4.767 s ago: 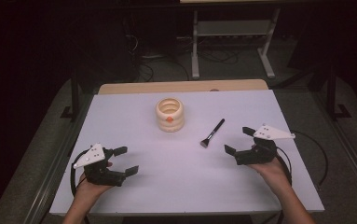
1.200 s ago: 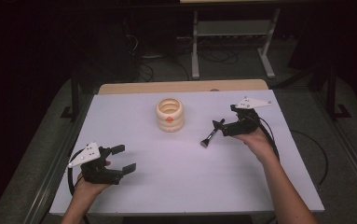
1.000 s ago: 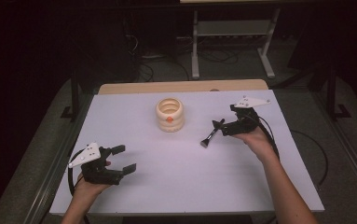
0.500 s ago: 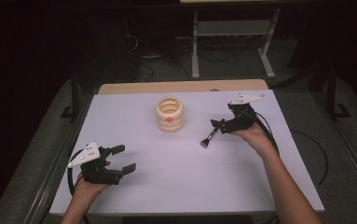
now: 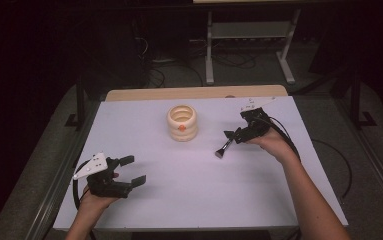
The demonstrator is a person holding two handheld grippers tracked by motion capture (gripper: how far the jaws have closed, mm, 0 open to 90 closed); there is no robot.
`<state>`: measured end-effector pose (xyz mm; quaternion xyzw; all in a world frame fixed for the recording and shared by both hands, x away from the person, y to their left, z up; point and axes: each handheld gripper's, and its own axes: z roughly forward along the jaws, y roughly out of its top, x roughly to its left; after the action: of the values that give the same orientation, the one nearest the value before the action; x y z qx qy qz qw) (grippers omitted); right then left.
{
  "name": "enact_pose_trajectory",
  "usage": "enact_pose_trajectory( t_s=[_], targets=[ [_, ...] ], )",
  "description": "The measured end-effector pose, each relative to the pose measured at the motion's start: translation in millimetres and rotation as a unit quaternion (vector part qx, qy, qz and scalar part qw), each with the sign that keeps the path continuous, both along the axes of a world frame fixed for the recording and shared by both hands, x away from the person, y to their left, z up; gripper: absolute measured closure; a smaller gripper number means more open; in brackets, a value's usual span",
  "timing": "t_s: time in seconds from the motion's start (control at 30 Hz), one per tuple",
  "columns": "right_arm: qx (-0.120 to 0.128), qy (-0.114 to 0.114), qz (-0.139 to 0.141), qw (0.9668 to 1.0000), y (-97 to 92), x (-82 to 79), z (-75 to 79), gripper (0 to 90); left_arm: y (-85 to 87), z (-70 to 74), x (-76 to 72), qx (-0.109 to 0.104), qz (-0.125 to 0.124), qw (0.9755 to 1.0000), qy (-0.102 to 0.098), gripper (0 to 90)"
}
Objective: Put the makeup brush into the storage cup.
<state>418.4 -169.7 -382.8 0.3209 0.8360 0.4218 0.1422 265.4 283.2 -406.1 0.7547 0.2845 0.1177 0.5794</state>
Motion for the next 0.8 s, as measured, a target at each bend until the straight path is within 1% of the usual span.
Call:
enact_pose_trajectory(
  t_s=[0.1,0.27,0.43,0.5,0.63,0.67,0.7,0.77,0.8],
  targets=[
    [-0.011,0.004,0.005,0.9999,1.8,1.7,0.0,0.0,0.1,-0.1,0.0,-0.002,0.0,1.0,0.0,13.1],
    [-0.011,0.013,0.01,0.9998,2.6,5.5,0.0,0.0,0.2,-0.5,0.3,-0.002,0.0,1.0,0.0,13.1],
    [-0.02,0.019,0.016,0.9995,4.7,7.9,-0.7,0.0,0.3,-0.8,0.2,-0.003,0.001,1.0,0.001,13.1],
    [-0.03,0.027,0.022,0.9989,6.4,9.7,-0.5,0.0,0.5,-0.7,0.2,-0.002,0.001,1.0,0.0,13.1],
    [-0.031,0.032,0.026,0.9987,7.4,11.8,-1.0,0.0,0.7,-1.0,0.4,-0.004,0.002,1.0,0.002,13.2],
    [-0.038,0.035,0.031,0.9982,8.2,13.5,-2.4,2.0,0.8,-1.4,0.4,-0.006,0.003,1.0,0.004,13.1],
    [-0.038,0.035,0.031,0.9982,8.2,13.5,-2.4,2.0,1.2,-1.4,0.6,-0.004,0.002,1.0,0.003,13.1],
    [-0.048,0.036,0.03,0.9977,9.1,14.8,-3.2,3.5,1.2,-1.5,0.8,-0.005,0.002,1.0,0.003,13.1],
    [-0.048,0.036,0.03,0.9977,9.1,14.8,-3.2,3.5,1.2,-1.4,0.7,-0.006,0.002,1.0,0.004,13.1]
  ],
)
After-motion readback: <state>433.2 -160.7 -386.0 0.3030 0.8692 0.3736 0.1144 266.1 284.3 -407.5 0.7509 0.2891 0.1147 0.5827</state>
